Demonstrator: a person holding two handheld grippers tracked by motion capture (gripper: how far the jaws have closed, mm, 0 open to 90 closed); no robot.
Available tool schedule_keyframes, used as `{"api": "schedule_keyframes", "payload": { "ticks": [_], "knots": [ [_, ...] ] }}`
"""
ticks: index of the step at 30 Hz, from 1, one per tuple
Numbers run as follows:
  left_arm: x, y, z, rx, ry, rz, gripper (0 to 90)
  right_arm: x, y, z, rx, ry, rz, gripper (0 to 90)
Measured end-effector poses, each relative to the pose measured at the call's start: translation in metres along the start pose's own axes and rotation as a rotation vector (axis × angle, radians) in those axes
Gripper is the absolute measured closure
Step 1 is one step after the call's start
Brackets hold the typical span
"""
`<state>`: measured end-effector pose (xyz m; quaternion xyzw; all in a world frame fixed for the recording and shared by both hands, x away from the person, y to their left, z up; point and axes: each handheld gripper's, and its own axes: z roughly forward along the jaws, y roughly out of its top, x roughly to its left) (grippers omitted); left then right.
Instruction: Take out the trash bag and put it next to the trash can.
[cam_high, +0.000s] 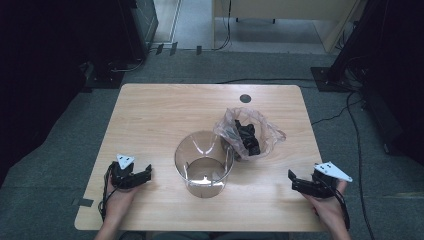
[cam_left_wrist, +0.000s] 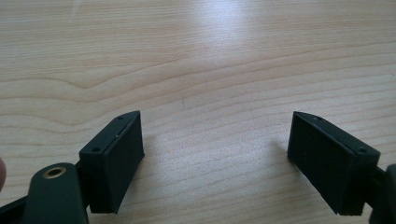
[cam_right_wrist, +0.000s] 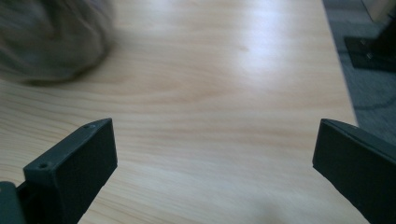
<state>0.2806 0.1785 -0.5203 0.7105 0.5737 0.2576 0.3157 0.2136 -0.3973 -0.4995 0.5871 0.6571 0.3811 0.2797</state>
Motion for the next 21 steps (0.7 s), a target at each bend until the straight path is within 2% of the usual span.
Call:
{"api": "schedule_keyframes", "payload": {
  "ticks": [3, 9, 12, 15, 18, 21],
  "knots": [
    [0.000, 0.000, 0.000, 0.000, 0.000, 0.000, 18.0, -0.011, -0.007, 0.001, 0.036, -0.030, 0.034, 0.0],
    [0.000, 0.000, 0.000, 0.000, 0.000, 0.000, 18.0, -0.022, -0.020, 0.003, 0.097, -0.090, 0.045, 0.0],
    [0.000, 0.000, 0.000, 0.000, 0.000, 0.000, 18.0, -0.023, -0.024, 0.005, 0.127, -0.112, 0.041, 0.0],
    [0.000, 0.000, 0.000, 0.000, 0.000, 0.000, 18.0, -0.022, -0.025, 0.005, 0.127, -0.119, 0.042, 0.0],
    [0.000, 0.000, 0.000, 0.000, 0.000, 0.000, 18.0, -0.020, -0.026, 0.005, 0.149, -0.122, 0.047, 0.0],
    [0.000, 0.000, 0.000, 0.000, 0.000, 0.000, 18.0, -0.016, -0.027, 0.006, 0.166, -0.141, 0.023, 0.8]
  ]
}}
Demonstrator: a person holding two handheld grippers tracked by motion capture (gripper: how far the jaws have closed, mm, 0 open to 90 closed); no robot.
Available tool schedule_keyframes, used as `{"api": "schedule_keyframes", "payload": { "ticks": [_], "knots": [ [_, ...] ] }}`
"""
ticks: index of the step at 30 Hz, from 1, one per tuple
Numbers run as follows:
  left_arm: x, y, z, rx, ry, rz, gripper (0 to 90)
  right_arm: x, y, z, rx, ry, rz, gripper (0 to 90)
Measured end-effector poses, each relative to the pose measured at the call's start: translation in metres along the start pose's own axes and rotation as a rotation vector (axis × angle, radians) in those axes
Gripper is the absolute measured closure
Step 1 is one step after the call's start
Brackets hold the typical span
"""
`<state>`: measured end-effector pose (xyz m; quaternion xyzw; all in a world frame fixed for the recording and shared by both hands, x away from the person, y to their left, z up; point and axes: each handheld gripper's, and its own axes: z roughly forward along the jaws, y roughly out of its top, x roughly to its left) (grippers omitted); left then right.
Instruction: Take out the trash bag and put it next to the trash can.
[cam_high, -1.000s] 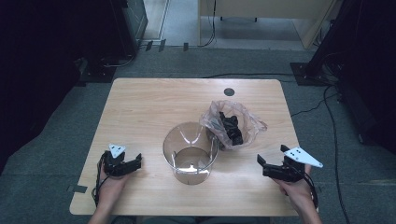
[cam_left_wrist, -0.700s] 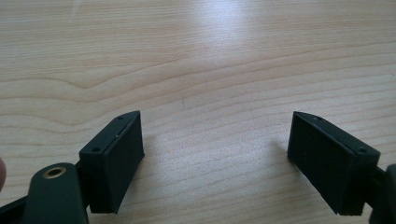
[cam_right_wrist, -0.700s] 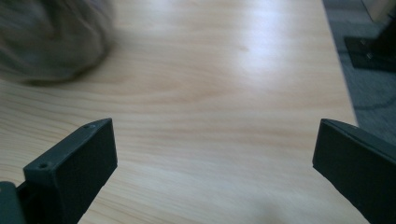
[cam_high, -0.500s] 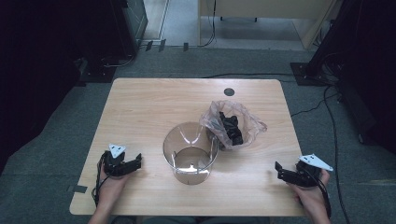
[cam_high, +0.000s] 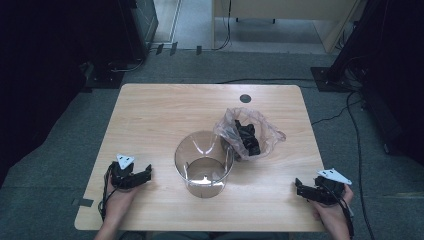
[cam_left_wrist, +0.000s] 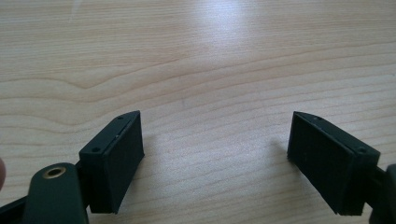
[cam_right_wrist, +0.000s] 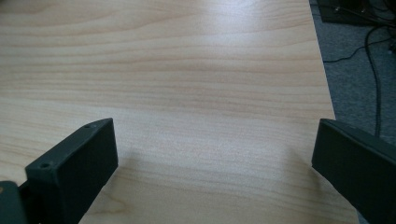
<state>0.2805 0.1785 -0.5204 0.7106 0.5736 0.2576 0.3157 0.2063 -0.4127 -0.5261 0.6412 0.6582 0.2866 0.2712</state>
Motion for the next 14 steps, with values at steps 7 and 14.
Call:
{"api": "schedule_keyframes", "payload": {
  "ticks": [7, 14],
  "knots": [
    [-0.0003, 0.0000, 0.0001, -0.001, -0.002, 0.001, 18.0, -0.0013, 0.0007, 0.0019, 0.023, 0.007, 0.007, 1.3],
    [-0.0002, 0.0001, 0.0001, -0.001, -0.004, 0.002, 18.0, -0.0024, 0.0007, 0.0016, 0.019, 0.001, 0.023, 1.3]
  ]
}}
